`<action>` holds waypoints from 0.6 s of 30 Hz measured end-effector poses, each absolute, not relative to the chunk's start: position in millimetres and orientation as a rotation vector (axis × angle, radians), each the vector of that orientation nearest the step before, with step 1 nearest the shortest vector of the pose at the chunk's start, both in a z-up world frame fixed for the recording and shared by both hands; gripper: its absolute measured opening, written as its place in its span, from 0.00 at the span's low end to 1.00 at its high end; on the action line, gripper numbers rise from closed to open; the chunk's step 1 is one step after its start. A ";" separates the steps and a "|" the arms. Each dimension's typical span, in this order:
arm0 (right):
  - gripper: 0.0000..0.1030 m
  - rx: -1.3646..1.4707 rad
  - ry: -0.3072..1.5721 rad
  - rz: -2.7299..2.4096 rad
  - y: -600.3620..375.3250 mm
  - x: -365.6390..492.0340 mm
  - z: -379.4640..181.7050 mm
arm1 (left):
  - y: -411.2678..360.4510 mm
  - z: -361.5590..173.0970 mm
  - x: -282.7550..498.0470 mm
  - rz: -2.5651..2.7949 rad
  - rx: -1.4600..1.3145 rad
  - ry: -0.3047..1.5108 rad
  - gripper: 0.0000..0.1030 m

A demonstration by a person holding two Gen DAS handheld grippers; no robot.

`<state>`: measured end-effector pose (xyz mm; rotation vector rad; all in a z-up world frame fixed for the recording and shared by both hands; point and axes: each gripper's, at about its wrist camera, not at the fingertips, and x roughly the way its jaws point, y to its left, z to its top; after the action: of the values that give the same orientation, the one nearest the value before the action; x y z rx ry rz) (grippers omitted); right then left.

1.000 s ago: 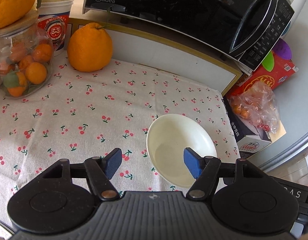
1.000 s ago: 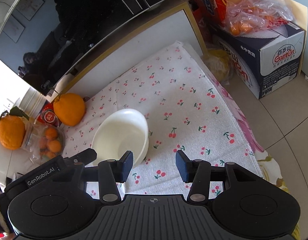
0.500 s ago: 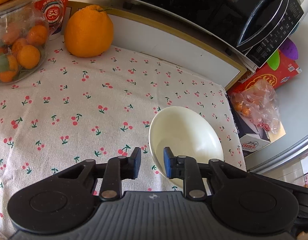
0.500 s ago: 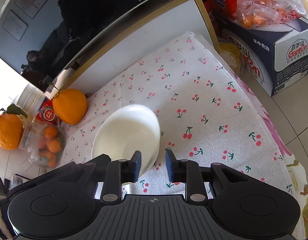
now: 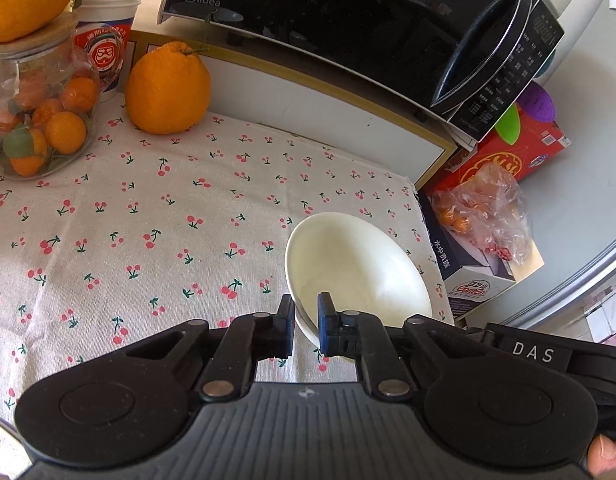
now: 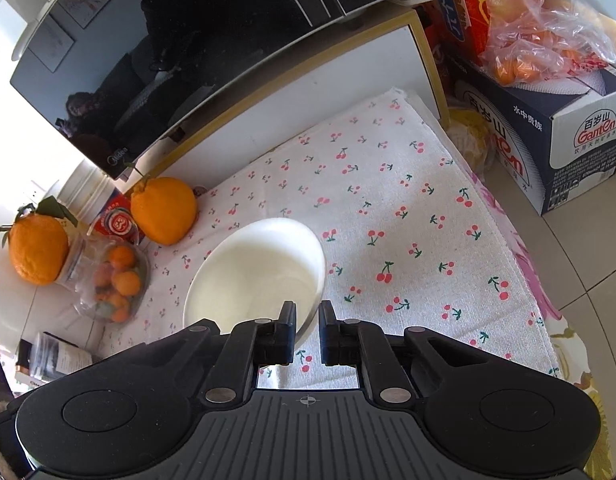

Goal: Organize plates and bowls
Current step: 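Lift the white bowl with both tools off the tablecloth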

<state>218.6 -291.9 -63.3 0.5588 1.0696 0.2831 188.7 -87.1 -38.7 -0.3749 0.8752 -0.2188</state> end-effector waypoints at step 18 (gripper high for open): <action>0.14 0.385 0.990 0.371 -287.3 135.5 5.1 | -75.2 -10.4 109.1 -0.261 -0.415 0.800 0.10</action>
<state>135.5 -287.3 5.1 0.3855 0.9903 0.3714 109.1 -75.2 -10.4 -0.4154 0.8000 -0.2611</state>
